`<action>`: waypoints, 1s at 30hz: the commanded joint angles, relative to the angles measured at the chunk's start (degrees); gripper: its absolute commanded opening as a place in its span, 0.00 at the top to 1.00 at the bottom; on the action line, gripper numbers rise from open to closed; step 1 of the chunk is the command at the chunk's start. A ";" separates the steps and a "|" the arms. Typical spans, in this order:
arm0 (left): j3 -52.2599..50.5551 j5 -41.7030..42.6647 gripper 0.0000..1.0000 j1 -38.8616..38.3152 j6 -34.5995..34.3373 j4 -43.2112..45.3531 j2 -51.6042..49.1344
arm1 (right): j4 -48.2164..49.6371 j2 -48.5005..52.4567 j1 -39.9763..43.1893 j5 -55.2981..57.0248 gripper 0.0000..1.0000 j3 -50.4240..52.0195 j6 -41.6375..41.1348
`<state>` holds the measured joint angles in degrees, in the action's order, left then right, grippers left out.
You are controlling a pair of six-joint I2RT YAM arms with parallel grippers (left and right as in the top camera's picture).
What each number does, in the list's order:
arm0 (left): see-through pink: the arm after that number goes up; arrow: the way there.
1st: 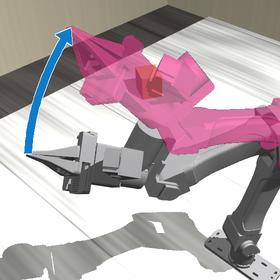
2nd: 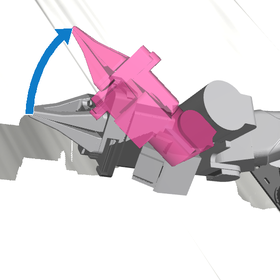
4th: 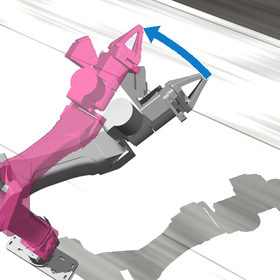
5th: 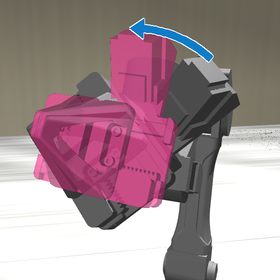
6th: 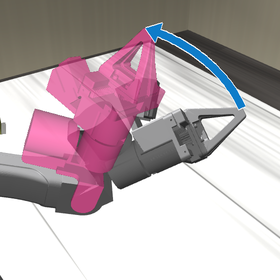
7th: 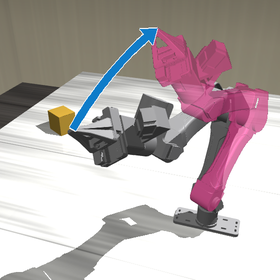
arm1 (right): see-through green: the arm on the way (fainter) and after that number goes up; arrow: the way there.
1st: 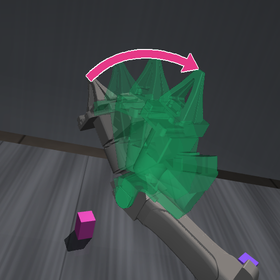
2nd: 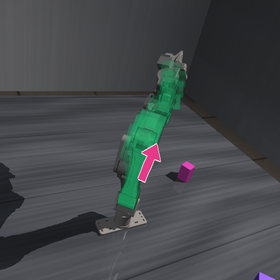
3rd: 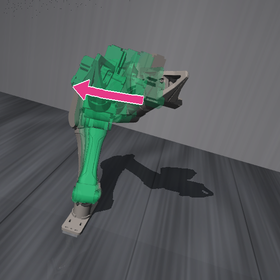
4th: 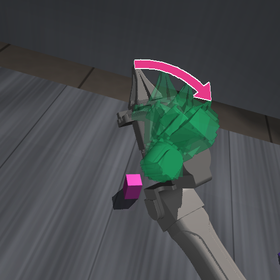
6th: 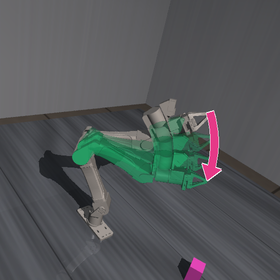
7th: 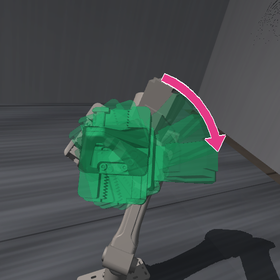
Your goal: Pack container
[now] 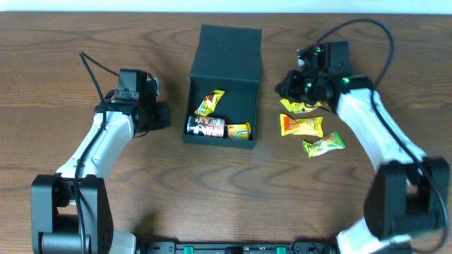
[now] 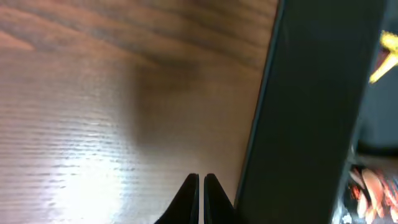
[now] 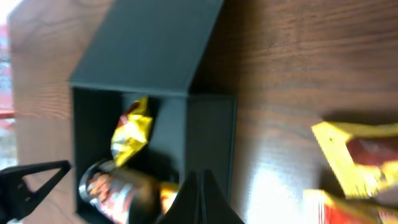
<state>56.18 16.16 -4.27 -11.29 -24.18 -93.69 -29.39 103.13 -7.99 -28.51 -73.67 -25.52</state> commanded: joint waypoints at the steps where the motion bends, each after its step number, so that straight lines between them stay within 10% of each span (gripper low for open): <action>1: -3.15 3.08 0.94 0.09 -4.68 3.76 -1.53 | 0.07 4.13 -0.72 0.63 0.99 -1.40 1.73; 30: -3.85 -1.20 0.94 -11.06 -11.89 6.60 -4.76 | 2.14 6.71 -7.56 2.89 0.99 -1.49 4.02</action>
<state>52.42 15.88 -14.81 -24.08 -17.21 -97.65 -27.07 110.21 -14.68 -24.03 -74.22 -23.77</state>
